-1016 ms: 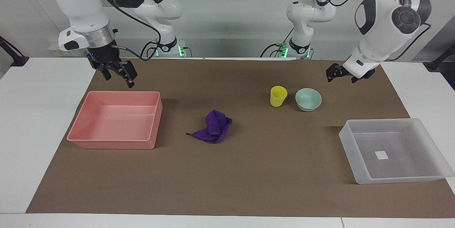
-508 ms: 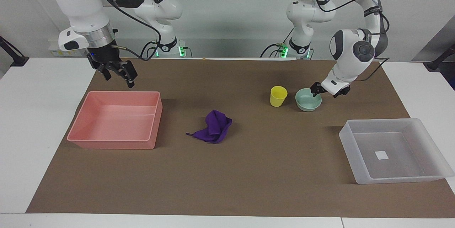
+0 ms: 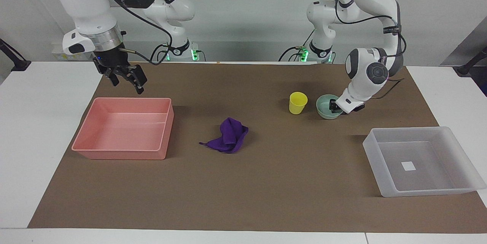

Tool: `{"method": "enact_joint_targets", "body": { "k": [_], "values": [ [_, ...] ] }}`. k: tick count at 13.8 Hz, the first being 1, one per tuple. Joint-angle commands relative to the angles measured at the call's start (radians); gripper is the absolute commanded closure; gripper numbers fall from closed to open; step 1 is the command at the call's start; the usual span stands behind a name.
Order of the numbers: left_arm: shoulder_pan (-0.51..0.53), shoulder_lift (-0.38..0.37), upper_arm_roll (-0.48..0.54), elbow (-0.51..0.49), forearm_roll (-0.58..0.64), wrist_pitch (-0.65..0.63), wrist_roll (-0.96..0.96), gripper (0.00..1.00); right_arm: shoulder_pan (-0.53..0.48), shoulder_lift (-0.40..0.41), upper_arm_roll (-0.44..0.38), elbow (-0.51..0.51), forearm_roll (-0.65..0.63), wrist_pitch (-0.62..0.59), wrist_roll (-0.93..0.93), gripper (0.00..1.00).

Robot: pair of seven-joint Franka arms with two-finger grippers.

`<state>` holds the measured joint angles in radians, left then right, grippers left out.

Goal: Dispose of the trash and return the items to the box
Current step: 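Reach the left gripper down to the rim of the green bowl, then lift the green bowl with the left gripper while the right gripper reaches out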

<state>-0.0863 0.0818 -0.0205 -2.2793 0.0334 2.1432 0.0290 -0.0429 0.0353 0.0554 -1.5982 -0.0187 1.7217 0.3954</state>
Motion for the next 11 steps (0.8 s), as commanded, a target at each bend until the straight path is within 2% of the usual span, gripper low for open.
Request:
{"method": "enact_joint_targets", "body": {
  "k": [1,4,6,8,11],
  "values": [
    [-0.007,-0.013,0.001,0.03,0.02,-0.059,-0.011,1.0,-0.006,-0.006,0.004,-0.003,-0.001,-0.016,-0.026,0.0],
    [-0.007,-0.013,0.001,0.049,0.02,-0.083,-0.008,1.0,-0.008,-0.006,0.004,-0.003,-0.001,-0.016,-0.027,0.0],
    [-0.006,-0.022,0.002,0.093,0.02,-0.159,-0.004,1.0,-0.009,-0.005,0.004,0.0,-0.001,-0.01,-0.032,0.0],
    [0.005,-0.031,0.002,0.186,0.02,-0.296,-0.001,1.0,-0.005,-0.003,0.006,-0.003,0.005,0.021,-0.024,0.0],
    [0.019,-0.03,0.008,0.378,0.019,-0.481,0.011,1.0,0.006,0.023,0.009,0.0,0.003,0.044,-0.018,0.0]
  ]
}}
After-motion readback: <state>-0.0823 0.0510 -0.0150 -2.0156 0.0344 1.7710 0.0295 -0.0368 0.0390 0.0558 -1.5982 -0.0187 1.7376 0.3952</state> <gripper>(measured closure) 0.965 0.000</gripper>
